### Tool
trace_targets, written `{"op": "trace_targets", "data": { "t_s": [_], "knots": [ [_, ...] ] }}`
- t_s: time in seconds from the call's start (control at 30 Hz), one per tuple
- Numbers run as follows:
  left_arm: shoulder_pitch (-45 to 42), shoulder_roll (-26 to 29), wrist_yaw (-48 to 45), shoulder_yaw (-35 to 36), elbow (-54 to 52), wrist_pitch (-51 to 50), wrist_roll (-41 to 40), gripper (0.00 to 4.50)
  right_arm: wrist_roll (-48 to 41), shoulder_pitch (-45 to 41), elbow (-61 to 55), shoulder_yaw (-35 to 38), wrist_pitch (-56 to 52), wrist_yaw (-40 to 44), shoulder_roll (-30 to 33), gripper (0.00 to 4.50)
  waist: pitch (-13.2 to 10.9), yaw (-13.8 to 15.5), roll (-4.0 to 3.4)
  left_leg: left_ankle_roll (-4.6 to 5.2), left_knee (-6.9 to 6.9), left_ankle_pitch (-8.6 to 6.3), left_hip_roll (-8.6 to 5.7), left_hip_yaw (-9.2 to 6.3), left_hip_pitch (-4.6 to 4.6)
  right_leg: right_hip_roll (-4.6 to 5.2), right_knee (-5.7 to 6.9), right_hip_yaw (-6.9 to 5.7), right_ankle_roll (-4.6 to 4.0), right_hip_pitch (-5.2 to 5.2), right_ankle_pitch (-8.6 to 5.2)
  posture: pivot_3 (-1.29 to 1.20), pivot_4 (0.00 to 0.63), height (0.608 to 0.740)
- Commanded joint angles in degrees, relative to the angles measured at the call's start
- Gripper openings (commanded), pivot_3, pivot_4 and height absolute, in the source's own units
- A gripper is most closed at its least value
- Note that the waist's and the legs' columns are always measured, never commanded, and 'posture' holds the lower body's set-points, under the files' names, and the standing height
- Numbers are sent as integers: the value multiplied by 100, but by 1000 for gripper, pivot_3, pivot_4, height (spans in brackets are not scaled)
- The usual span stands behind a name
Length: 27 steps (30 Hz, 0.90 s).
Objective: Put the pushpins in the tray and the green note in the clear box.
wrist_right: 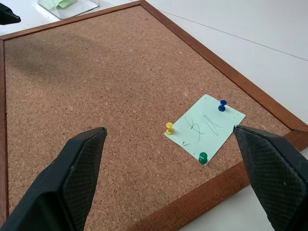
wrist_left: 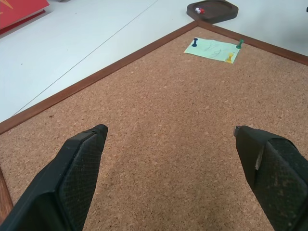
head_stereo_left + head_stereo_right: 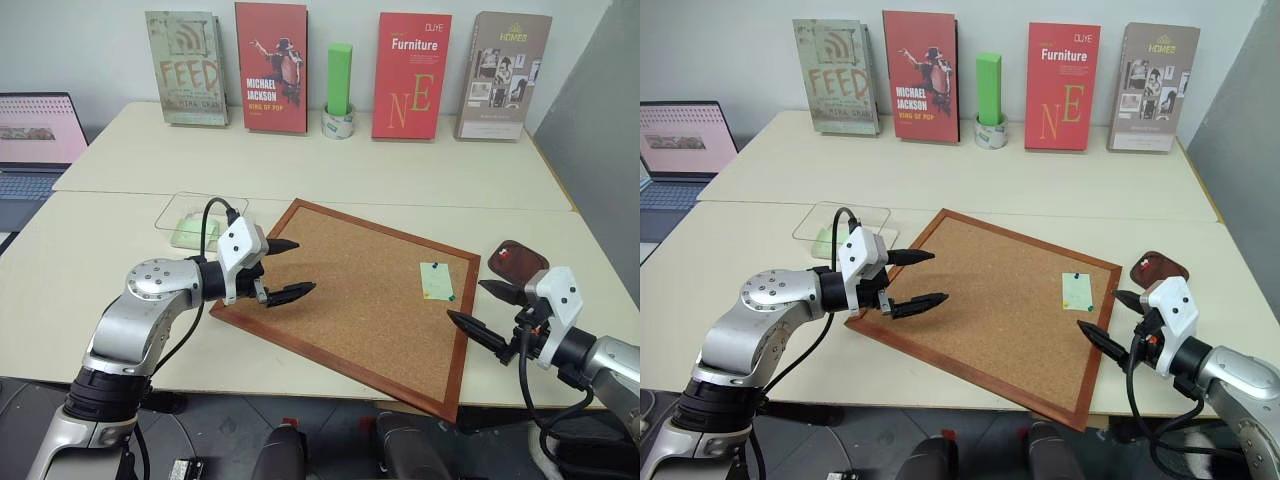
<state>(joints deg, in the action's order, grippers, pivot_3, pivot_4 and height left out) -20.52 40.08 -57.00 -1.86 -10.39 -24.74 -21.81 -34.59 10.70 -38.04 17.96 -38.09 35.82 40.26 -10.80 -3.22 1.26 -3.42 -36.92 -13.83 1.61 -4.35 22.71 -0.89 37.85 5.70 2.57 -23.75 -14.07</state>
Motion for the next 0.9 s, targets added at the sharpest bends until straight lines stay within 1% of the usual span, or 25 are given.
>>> {"op": "trace_targets", "data": {
  "t_s": [0.03, 0.23, 0.4, 0.6, 0.8, 0.87, 0.9],
  "knots": [
    [-66, -37, 8, 168, -157, -38, -184, 4500, -39, -85, -88, 103, 39, 2, 71, 4471, 0, 1, 0, 0, 0, 0, 0, 0, 0, 0, 0, 0, 0, 0, 0, 0, 150, 740],
    [-73, 96, 92, 71, -227, -266, -92, 4500, -65, -168, -71, 91, -15, 23, 116, 4471, 0, 0, 0, 0, 1, 0, 0, 0, 0, 0, 0, -1, 0, 0, 0, 0, 150, 740],
    [-112, -50, 212, 203, -219, -387, -261, 4500, -70, -187, -42, 90, -19, 66, 145, 4471, 0, 1, 0, 0, 0, 0, 0, 0, 1, 0, 0, -1, 0, 0, 0, 0, 150, 740],
    [-108, -10, 193, 136, -208, -312, -219, 4500, -79, -196, -17, 74, 6, 91, 179, 4471, 0, 1, 0, 0, 1, 0, 0, 0, 0, 0, 0, -1, 0, 0, 0, 0, 150, 740],
    [-88, -124, 188, 93, -363, -345, -385, 4500, -68, -260, -18, -9, 7, 67, 172, 4471, 0, 1, 0, 0, 0, 0, 0, 0, 1, 0, 0, 0, 0, 0, 0, 0, 150, 740],
    [-114, -212, 315, 11, -315, -220, -232, 4500, -70, -276, -37, -18, -4, 47, 167, 4471, 0, 1, 0, 0, 1, 0, 0, 0, 1, 0, 0, 0, 0, 0, 0, 0, 150, 740],
    [-143, -257, 345, -29, -261, -178, -182, 4318, -67, -275, -51, -24, -5, 39, 161, 4490, 0, 1, 0, 0, 0, 0, 0, 0, 0, 0, -1, 0, 0, 0, 0, 0, 150, 740]
  ]
}}
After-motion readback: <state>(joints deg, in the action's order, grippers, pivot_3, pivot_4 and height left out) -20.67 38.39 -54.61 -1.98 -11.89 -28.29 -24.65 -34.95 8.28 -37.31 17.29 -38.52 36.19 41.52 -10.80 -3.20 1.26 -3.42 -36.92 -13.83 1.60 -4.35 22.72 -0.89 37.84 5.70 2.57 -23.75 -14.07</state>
